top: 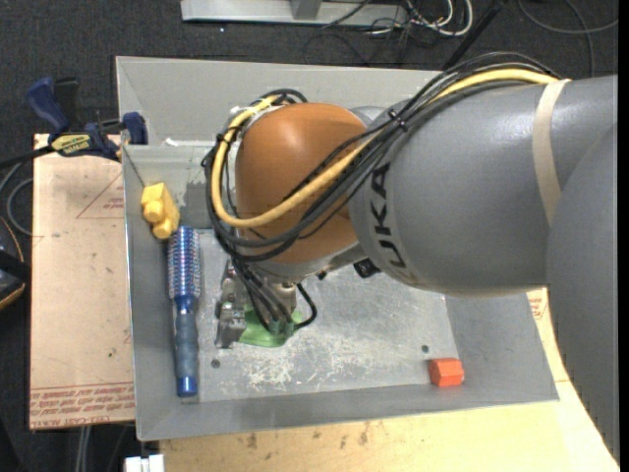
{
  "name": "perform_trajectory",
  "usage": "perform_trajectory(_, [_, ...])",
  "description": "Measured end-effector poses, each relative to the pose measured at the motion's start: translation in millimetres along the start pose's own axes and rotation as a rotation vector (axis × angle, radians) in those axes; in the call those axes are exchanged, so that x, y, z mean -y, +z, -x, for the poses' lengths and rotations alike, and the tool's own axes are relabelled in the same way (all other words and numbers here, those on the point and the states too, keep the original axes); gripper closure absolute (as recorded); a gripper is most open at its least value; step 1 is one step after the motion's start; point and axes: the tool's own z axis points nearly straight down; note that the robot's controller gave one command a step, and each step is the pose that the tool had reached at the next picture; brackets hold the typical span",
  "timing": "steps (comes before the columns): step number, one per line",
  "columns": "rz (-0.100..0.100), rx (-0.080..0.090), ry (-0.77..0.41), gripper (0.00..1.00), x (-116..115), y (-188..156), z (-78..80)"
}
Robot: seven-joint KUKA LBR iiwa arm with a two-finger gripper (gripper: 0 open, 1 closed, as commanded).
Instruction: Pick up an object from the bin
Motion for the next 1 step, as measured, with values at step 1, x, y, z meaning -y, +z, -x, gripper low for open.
perform_trajectory(1, [-0.005, -0.009, 0.125, 1.00, 34.4, 102.5, 6.0])
